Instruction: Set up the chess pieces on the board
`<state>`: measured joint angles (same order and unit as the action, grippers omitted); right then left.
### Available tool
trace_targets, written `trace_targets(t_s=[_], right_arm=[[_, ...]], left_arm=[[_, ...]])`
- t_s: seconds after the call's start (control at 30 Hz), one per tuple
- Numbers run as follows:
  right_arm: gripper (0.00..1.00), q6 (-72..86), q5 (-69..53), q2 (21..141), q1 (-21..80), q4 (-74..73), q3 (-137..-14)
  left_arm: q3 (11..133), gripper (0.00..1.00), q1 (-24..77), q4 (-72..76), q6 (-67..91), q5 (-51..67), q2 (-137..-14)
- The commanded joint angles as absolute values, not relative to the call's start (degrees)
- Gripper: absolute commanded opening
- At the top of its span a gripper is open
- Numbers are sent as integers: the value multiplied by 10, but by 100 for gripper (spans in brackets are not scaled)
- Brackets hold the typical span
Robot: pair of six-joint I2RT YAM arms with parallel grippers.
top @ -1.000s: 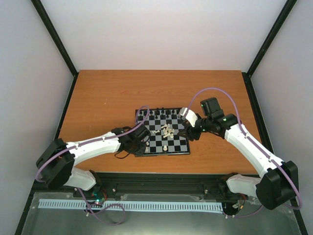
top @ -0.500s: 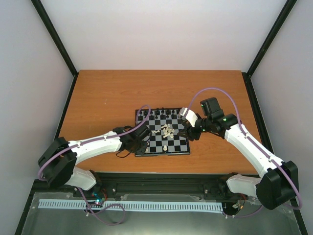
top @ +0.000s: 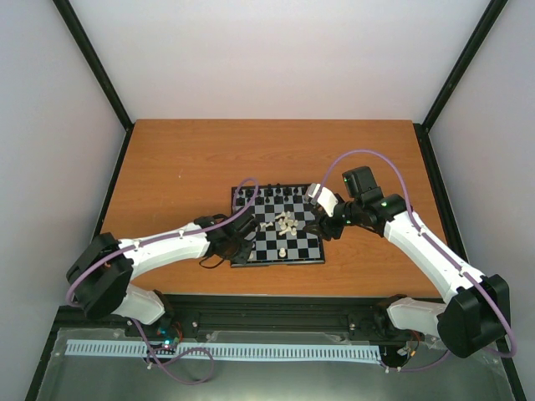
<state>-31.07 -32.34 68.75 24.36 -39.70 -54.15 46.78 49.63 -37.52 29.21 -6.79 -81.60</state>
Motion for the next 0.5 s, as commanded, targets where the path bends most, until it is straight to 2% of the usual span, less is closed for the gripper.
trace_targets(t_s=[0.0, 0.13, 0.37, 0.47], right_arm=[[62, -316, -329, 686, 239, -401, -542], [62, -316, -329, 685, 239, -401, -542], [62, -316, -329, 683, 239, -402, -542], [62, -315, -331, 681, 239, -402, -542]], left_arm=[[498, 28, 503, -400, 295, -75, -798], [540, 33, 503, -430, 279, -95, -771], [589, 59, 500, -348, 180, -98, -797], [609, 64, 484, -323, 137, -115, -841]])
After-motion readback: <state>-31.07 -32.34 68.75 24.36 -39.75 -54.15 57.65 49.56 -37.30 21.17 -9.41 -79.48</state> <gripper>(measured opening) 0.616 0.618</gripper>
